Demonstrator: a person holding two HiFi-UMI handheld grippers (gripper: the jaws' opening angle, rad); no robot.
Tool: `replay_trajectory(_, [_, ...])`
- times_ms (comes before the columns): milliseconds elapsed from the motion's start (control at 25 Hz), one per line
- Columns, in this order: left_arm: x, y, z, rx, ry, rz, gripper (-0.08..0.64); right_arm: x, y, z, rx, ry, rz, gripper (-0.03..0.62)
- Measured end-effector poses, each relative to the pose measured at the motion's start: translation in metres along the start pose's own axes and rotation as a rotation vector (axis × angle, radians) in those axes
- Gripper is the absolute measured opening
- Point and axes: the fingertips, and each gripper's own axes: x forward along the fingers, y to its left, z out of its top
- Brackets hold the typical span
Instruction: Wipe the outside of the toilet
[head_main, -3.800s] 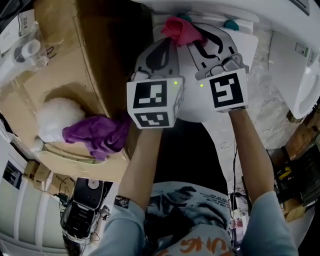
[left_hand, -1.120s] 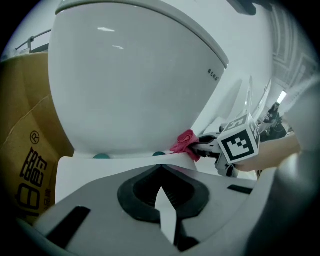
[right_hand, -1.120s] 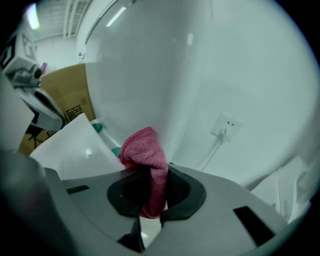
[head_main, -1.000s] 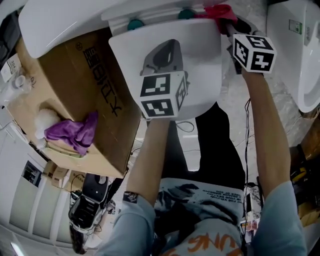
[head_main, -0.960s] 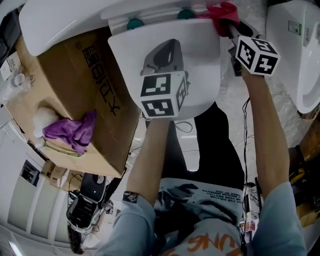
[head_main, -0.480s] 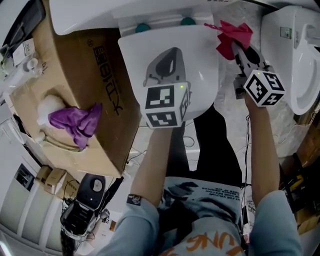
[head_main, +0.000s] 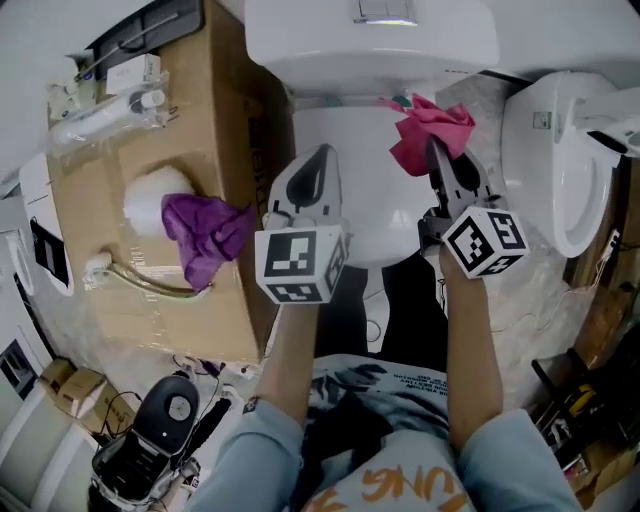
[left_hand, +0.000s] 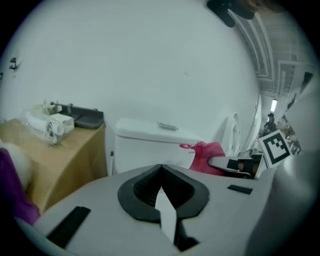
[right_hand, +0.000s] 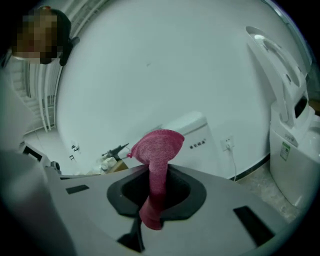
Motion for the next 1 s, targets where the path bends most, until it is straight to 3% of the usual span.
replay_trajectory(240, [-0.074,0.028,0.084,-0.086,-0.158,0.095,0.025,-0.023,0.092,0.063,-0.096,-0.067,0.053,0.066])
replay_trajectory(400, [-0.098,0.027,0.134,-0.134,-0.259,0.110,0.025,-0.037,0.128,0.112,-0.204,-0.130,0.061,0.066])
replay_trajectory(560, [-0.134,0.040,0.175,-0.161,-0.353,0.184,0.025,-0.052,0.162,0.151,-0.257,-0.202,0.060,0.064])
replay_trajectory(640, [-0.145,0.030,0.197,-0.106,-0.373,0.170,0.025,-0.062,0.178,0.172,-0.308,-0.236,0.061,0.064])
replay_trajectory(880, [-0.177,-0.029,0.265,0.160,-0.444,0.057,0.025,-0.087,0.229,0.218,-0.415,-0.309,0.108,0.066])
replay_trajectory(1000, [-0.181,-0.041,0.280,0.206,-0.460,0.032,0.025,-0.095,0.241,0.233,-0.462,-0.336,0.101,0.066])
